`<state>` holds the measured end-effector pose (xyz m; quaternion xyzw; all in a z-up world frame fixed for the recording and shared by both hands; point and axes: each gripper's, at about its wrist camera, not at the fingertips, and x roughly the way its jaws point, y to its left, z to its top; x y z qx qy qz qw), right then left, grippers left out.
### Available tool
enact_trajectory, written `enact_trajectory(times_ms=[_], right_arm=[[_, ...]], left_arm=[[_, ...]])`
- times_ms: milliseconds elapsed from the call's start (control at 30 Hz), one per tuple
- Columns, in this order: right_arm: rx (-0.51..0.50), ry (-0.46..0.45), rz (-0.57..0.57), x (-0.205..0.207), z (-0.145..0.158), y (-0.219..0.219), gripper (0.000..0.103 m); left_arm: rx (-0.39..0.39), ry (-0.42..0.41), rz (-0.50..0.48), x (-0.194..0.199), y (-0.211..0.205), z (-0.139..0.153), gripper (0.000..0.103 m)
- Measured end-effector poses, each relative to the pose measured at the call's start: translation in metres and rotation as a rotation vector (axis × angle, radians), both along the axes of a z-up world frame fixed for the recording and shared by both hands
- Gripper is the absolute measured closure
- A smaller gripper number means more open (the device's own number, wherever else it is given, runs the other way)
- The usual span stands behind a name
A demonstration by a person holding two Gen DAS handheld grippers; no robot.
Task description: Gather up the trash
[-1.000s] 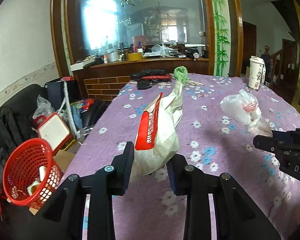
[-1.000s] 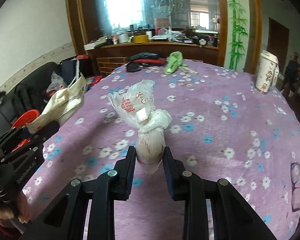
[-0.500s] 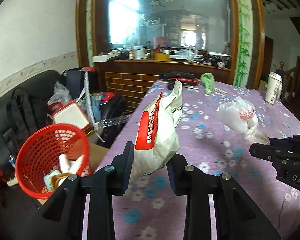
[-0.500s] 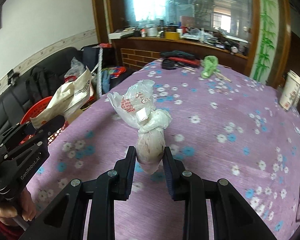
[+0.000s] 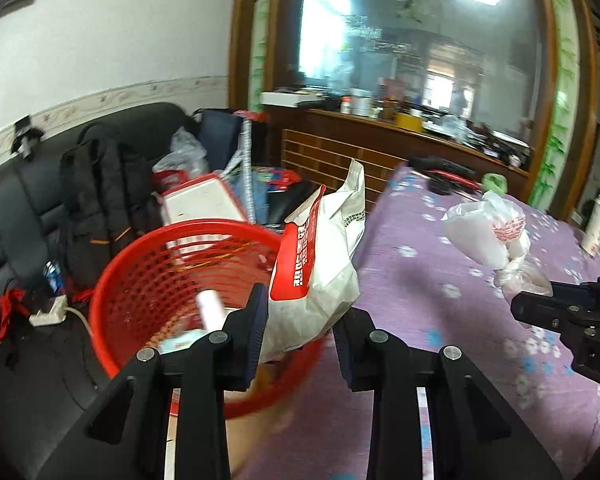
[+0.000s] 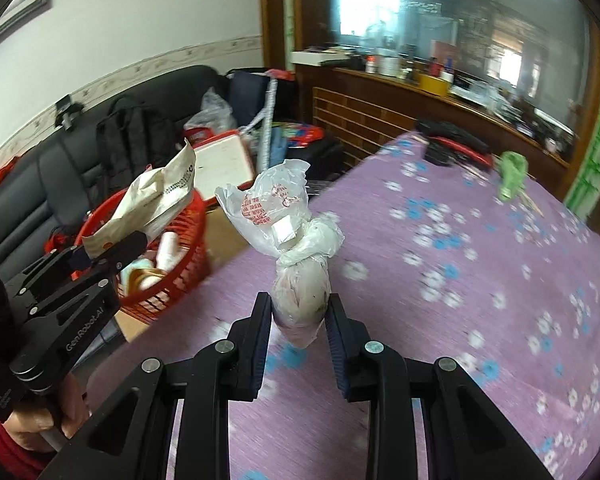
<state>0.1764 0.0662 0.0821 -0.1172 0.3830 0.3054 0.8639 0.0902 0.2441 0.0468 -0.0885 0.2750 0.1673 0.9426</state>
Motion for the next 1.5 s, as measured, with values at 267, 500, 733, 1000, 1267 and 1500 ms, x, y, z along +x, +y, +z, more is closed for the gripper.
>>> enact_trajectory(times_ms=[267, 500, 733, 1000, 1267, 1500], right_arm=[[0.003, 0.03, 0.099, 0.002, -0.001, 0.062, 0.073], [0.02, 0.075, 0.156, 0.006, -0.003, 0.1, 0.073], [0.034, 0.132, 0.185, 0.014, -0.014, 0.123, 0.073], [0.036, 0.167, 0.205, 0.019, -0.026, 0.141, 0.073], [0.027, 0.201, 0.219, 0.023, -0.04, 0.155, 0.071], [0.052, 0.18, 0.207, 0.021, -0.034, 0.144, 0.07]], left_arm=[[-0.026, 0.016, 0.107, -0.013, 0.057, -0.011, 0.073], [-0.044, 0.031, 0.156, -0.02, 0.085, -0.019, 0.073], [-0.056, 0.047, 0.175, -0.016, 0.098, -0.027, 0.073], [-0.064, 0.073, 0.181, -0.013, 0.102, -0.035, 0.073], [-0.065, 0.089, 0.18, -0.008, 0.103, -0.038, 0.072], [-0.072, 0.083, 0.185, -0.012, 0.102, -0.036, 0.063]])
